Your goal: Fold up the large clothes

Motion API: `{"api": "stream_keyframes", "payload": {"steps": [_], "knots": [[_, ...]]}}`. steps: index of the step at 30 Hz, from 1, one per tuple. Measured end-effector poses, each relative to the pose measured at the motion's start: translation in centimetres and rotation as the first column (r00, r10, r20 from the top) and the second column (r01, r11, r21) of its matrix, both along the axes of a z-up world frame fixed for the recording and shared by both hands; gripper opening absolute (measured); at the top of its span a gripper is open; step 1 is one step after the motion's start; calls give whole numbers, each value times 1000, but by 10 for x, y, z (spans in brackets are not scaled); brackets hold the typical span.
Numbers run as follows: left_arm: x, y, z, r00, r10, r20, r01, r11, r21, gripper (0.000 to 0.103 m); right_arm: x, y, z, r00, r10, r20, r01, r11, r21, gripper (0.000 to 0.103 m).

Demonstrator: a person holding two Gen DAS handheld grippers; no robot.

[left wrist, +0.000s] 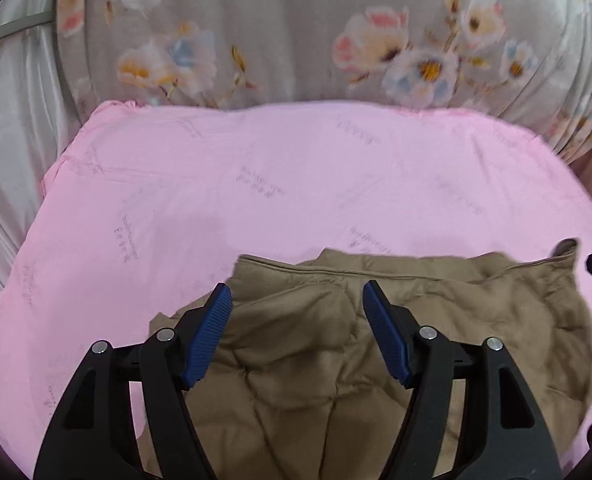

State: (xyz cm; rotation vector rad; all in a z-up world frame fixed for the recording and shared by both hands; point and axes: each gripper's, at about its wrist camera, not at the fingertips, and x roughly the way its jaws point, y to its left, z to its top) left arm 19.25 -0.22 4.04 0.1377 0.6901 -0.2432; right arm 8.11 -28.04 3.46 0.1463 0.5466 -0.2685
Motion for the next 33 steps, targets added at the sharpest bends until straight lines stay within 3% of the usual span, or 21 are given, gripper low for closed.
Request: {"api": "stream_keyframes", "payload": {"steps": [2,5,10,17,29,33], "knots": [[18,-4,-18,999,51,-12,-50,997,51,66,15,-7,-14,999,-26,-45,25,1000,-18,22],[39,8,-41,993,107,-47,-104,993,60,67,33,-28,-38,992,-61,-106,63,998,13,22],[53,28,-66,984,141,-109,-147,988,-54,76,41,-60,-74,988,-68,-136,91,981,172,19],[51,33,-79,982,157,-105,-167,981,-98,83,42,-60,-82,990,-65,-124,90,975,204,18],[55,31,-82,980,166,-110,-176,980,-94,86,46,-61,-84,989,-66,-129,93,973,213,19],[52,34,-74,976,188,-114,-198,976,-86,85,41,-50,-66,984,-120,-134,136,983,120,23]]}}
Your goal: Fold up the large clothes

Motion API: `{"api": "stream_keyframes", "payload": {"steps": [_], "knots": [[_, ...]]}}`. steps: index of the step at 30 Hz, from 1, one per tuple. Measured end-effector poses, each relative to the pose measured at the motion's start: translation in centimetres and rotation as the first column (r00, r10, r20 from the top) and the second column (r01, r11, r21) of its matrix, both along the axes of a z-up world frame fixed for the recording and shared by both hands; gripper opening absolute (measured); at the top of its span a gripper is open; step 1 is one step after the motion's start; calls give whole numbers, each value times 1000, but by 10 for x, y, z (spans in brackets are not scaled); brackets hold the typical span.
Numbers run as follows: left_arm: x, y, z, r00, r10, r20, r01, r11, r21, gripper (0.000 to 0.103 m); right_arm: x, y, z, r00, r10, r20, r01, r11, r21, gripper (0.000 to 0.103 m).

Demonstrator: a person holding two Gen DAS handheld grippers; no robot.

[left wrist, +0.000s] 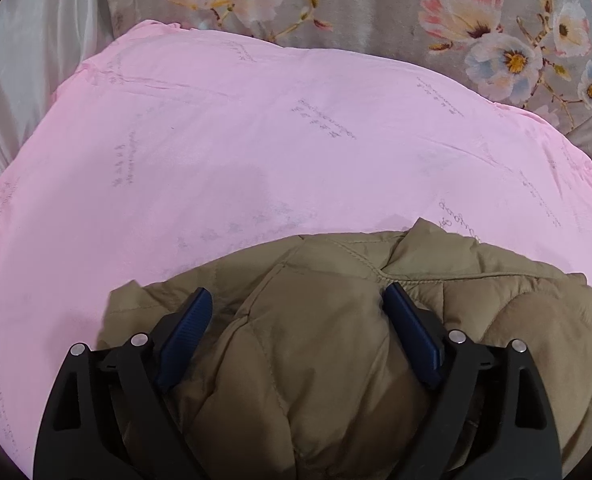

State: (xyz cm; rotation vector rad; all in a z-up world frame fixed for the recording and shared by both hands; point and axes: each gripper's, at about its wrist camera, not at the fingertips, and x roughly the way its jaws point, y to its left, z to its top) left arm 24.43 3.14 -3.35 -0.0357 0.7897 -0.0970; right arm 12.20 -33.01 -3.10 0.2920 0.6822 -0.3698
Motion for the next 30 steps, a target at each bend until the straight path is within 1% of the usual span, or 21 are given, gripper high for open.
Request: {"api": "stream_keyframes", "payload": {"steps": [1,2,4,5,7,8,10,12,13,16,18,21,23,30], "knots": [[-5,1,6,1000,8,4,-8,1000,1,84,-5,6,10,999,13,31,-13,1000,2,28],[-13,1,16,1000,2,18,-1,1000,-26,84,-12,15,22,996,43,77,-44,999,15,28],[-30,-3,34,998,-23,61,28,996,-84,85,-15,37,43,988,90,127,-91,996,6,28],[-38,-11,42,996,-43,80,50,995,-91,86,-12,49,50,984,118,131,-119,993,-4,28],[-46,-32,51,991,-95,95,102,992,-73,87,-1,74,56,974,191,124,-191,982,-9,28],[-49,-44,52,988,-123,96,129,990,-56,87,6,85,55,968,222,116,-223,975,-6,28],[-53,-69,46,983,-160,94,160,987,1,87,19,100,44,966,245,81,-244,969,-25,28],[-51,-85,31,984,-158,77,153,986,69,87,31,107,26,969,246,31,-246,969,-30,28],[-50,-89,24,986,-154,63,148,986,81,87,32,104,19,969,246,27,-245,969,-18,28],[-41,-86,9,990,-132,53,129,990,60,94,33,92,8,969,244,41,-246,968,48,27],[-40,-87,4,990,-125,63,121,990,73,95,36,89,3,969,243,42,-245,967,68,27],[-41,-95,-1,989,-114,90,103,988,119,96,36,94,-2,972,231,39,-233,971,46,27],[-42,-96,-4,990,-109,94,97,988,124,96,36,96,-3,973,226,41,-227,973,37,27],[-40,-96,-7,990,-104,91,92,987,129,96,37,95,-8,974,223,43,-225,973,56,27]]}}
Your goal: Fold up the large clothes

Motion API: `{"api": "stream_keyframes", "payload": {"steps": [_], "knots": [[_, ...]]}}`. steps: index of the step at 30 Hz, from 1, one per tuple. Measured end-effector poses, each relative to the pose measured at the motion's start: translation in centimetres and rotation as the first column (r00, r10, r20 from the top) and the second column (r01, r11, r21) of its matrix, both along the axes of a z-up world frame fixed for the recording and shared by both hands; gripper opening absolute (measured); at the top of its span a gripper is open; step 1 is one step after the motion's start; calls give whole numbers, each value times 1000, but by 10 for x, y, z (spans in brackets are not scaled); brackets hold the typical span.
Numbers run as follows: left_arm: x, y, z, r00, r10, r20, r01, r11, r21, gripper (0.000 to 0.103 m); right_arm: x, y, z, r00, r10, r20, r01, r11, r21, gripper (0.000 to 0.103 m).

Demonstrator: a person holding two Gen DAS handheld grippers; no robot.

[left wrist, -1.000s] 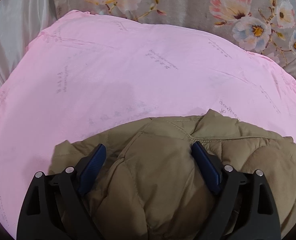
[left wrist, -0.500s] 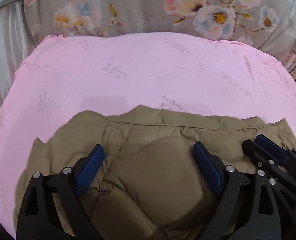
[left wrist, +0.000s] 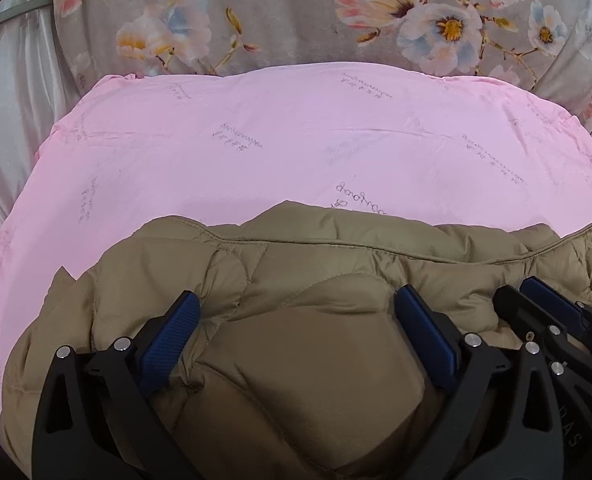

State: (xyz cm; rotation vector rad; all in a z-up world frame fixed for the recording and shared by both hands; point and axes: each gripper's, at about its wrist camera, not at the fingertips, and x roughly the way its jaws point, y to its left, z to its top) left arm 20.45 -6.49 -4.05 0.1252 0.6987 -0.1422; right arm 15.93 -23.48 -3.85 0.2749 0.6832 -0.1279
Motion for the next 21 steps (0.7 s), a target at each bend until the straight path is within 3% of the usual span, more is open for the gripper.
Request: {"api": "stream_keyframes", "payload": {"steps": [16,21], "knots": [[2,-3,-2,1000,9,-6,-9,1000,10,96,3,-5,-2,1000,2,-9,-2,1000,10,26],[-11,16,9,999,4,-33,-6,999,-52,96,-15,-1,11,1000,-23,8,24,1000,-16,27]]}}
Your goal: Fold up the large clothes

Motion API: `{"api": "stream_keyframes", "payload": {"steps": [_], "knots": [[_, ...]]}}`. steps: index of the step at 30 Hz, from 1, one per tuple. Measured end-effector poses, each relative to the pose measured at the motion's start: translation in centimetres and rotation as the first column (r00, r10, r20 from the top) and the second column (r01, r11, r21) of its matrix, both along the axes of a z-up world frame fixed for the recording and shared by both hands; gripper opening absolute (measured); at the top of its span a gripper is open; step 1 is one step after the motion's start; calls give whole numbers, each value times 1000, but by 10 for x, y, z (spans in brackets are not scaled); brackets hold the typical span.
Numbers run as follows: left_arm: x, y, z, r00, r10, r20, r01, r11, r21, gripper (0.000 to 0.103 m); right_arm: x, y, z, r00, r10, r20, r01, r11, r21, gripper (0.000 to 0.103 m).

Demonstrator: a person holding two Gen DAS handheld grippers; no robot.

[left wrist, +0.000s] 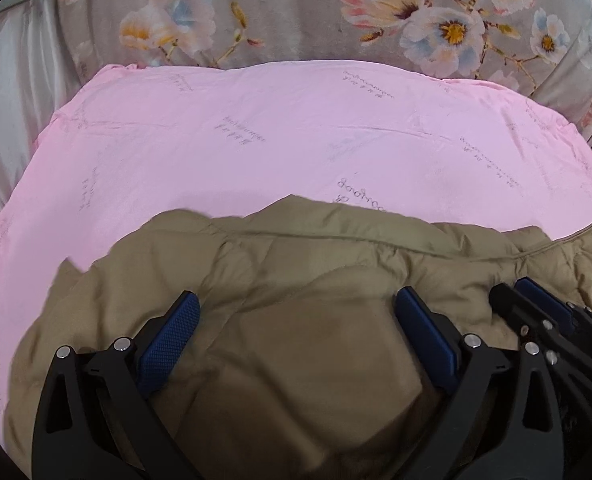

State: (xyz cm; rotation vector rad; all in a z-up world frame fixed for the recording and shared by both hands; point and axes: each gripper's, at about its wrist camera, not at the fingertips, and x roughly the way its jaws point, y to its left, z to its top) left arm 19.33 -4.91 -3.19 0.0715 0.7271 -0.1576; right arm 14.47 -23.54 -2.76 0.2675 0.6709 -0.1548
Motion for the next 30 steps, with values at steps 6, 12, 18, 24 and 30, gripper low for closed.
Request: {"api": "stream_keyframes", "payload": {"steps": [6,12,18,24,30], "knots": [[-83,86,29,999,30,21,-27,992,-121,96,-75,55,24,989,129,67,-124,990,-72,32],[-131,183,1,978,178,-105,-200,946,-257,96,-99,89,-1,989,146,34,-142,985,-100,32],[-152,221,-32,960,189,-204,-258,882,-394,96,-94,85,-15,991,132,26,-129,989,-76,32],[-136,205,-52,962,141,-232,-235,860,-453,98,-92,85,-18,992,128,12,-127,989,-76,32],[-116,169,-46,973,88,-212,-175,879,-443,77,-90,86,-18,992,126,5,-125,989,-75,32]]}}
